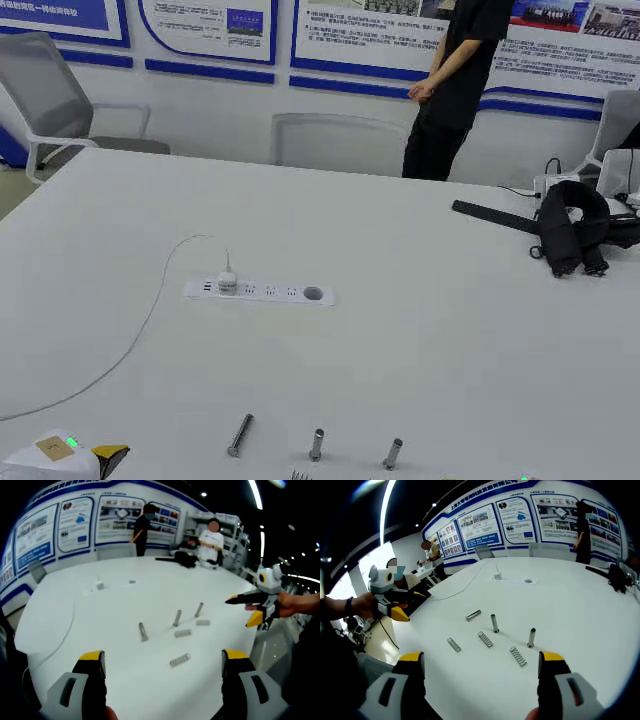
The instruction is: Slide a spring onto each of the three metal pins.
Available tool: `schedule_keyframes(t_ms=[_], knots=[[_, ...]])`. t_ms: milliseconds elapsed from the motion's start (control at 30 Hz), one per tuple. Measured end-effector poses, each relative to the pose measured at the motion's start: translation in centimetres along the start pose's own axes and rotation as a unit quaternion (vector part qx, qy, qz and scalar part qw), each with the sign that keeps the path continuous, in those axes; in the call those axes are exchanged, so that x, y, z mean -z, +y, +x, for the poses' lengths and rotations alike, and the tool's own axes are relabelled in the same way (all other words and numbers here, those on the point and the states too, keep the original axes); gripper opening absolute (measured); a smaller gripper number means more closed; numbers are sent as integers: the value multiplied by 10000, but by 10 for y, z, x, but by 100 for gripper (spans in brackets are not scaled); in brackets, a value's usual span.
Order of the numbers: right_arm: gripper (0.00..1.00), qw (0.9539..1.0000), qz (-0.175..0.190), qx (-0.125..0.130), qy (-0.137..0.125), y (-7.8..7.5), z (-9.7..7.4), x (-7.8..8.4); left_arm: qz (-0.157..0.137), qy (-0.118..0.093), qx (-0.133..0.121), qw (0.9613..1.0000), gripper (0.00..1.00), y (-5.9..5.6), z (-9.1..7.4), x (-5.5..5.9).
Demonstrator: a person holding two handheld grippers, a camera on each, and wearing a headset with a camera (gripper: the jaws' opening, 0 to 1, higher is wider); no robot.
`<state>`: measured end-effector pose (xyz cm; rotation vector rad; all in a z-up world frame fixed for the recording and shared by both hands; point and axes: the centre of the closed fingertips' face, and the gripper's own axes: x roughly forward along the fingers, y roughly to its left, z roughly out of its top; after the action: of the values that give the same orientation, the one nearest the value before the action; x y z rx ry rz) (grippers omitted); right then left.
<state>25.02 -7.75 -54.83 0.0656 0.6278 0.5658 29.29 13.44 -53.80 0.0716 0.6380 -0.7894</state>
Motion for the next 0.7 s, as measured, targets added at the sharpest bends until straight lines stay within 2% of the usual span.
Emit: schedule_keyframes(t_ms=[300, 700], knots=[[96, 10000, -8, 17, 54, 0, 1, 3, -28, 66, 0, 10000, 98, 3, 1, 5], [97, 9997, 94, 130, 157, -4, -5, 12, -65, 126, 72, 9999, 97, 9, 19, 4]])
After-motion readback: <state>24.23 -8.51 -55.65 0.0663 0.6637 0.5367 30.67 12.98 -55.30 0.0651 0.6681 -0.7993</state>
